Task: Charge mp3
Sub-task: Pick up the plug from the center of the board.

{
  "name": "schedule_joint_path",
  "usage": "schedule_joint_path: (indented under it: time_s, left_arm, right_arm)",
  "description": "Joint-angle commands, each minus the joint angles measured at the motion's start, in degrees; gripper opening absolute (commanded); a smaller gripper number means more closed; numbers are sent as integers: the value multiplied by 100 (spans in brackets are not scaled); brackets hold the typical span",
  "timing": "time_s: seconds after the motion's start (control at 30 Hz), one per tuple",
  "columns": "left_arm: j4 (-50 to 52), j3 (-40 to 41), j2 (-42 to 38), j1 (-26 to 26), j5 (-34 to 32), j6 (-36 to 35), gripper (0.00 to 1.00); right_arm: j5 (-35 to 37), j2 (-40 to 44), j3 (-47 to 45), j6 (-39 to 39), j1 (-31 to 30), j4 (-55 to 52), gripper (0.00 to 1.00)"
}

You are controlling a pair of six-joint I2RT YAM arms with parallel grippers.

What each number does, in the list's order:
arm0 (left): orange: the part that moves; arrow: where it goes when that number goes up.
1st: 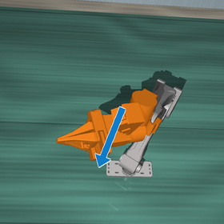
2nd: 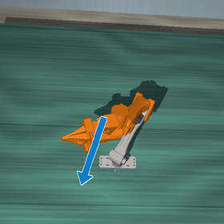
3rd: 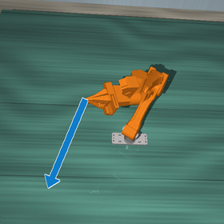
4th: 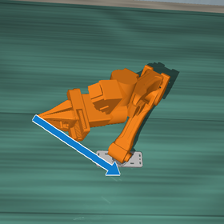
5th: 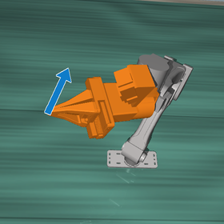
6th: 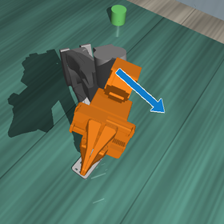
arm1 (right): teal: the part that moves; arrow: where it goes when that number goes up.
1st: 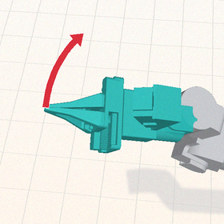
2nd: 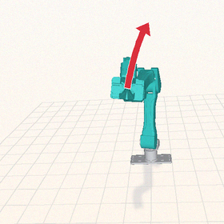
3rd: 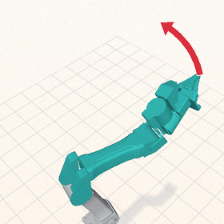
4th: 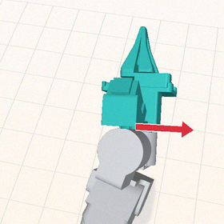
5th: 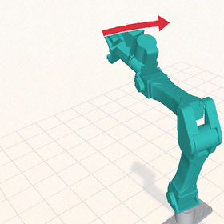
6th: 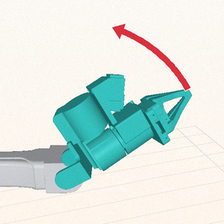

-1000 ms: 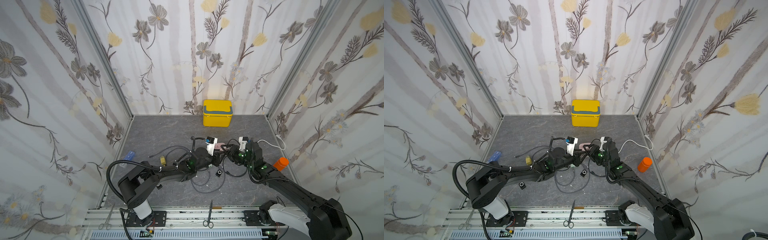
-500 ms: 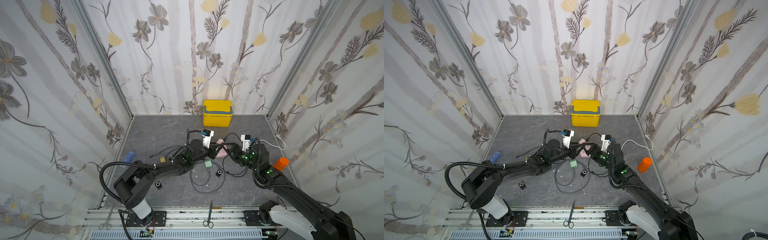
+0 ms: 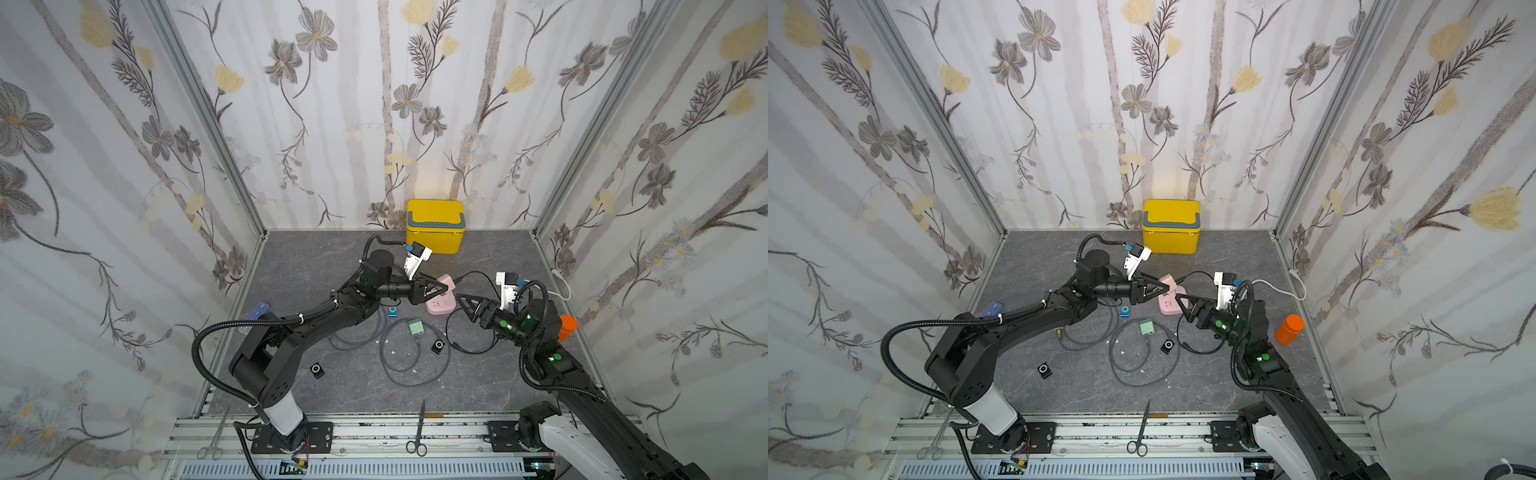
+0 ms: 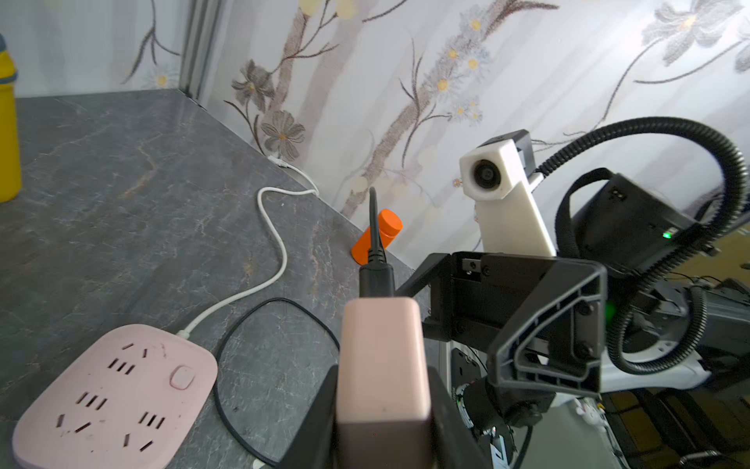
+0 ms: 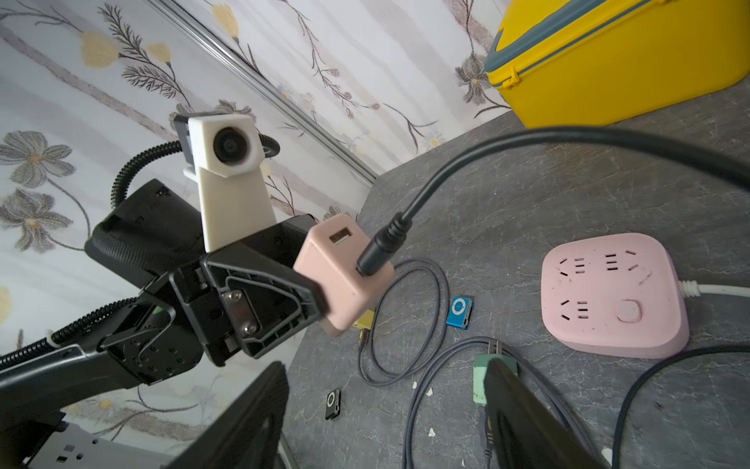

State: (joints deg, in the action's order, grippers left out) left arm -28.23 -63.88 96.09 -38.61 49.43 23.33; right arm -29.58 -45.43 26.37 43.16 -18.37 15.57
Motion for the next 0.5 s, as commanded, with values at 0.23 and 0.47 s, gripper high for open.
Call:
schedule_joint_path:
  time_s: [0.23, 0.47]
  left_arm:
    - [191, -351, 105, 93, 1311, -66, 4]
    - [212, -450, 195, 106, 1513, -57, 4]
  right_arm:
    - [-473, 130, -329, -421, 44, 1381, 63]
    - [-680, -241, -334, -384, 53, 1921, 61]
